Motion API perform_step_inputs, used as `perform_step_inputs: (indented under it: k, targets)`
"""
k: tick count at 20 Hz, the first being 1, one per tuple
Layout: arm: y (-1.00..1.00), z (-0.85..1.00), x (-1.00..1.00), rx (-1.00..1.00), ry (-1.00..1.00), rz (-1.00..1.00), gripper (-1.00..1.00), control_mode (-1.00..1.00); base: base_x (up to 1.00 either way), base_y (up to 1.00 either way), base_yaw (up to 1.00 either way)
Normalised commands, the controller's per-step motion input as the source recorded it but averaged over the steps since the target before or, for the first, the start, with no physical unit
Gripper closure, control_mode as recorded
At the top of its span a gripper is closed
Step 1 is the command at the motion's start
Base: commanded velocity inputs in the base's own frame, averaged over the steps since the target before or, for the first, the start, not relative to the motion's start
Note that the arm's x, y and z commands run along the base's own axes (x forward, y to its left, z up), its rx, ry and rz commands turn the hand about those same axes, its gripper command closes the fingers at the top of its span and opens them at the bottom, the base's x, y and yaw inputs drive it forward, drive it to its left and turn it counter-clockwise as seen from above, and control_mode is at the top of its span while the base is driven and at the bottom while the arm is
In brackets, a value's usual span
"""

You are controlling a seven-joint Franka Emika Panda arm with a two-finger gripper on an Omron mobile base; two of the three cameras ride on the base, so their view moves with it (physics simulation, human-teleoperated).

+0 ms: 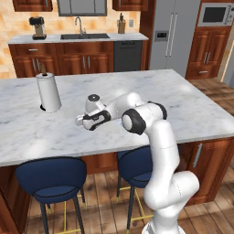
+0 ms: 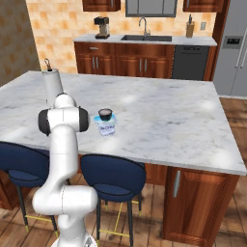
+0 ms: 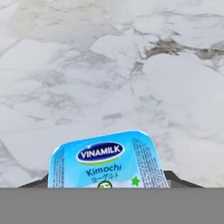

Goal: Stack the yogurt containers by placing the smaller containers on top of the larger containers.

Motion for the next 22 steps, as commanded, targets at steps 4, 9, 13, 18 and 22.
perform_step_inputs:
  k: [4,9,13,18,22]
  targets:
    - [-0.02,0.1,-0.04,0.0,-0.05,0.0,1.0,-1.0,0.0,0.0,0.0]
    - [-0.34,0.4,-0.41,0.0,-0.15,0.0,1.0,-1.0,0.0,0.0,0.0]
    - [-0.43,0.71,-0.5,0.02,-0.2,0.0,1.0,-1.0,0.0,0.0,0.0]
    - [-0.32,0.84,-0.42,0.03,-0.15,0.0,1.0,-1.0,0.0,0.0,0.0]
    - [-0.03,0.99,-0.31,0.01,-0.03,0.0,1.0,-1.0,0.0,0.0,0.0]
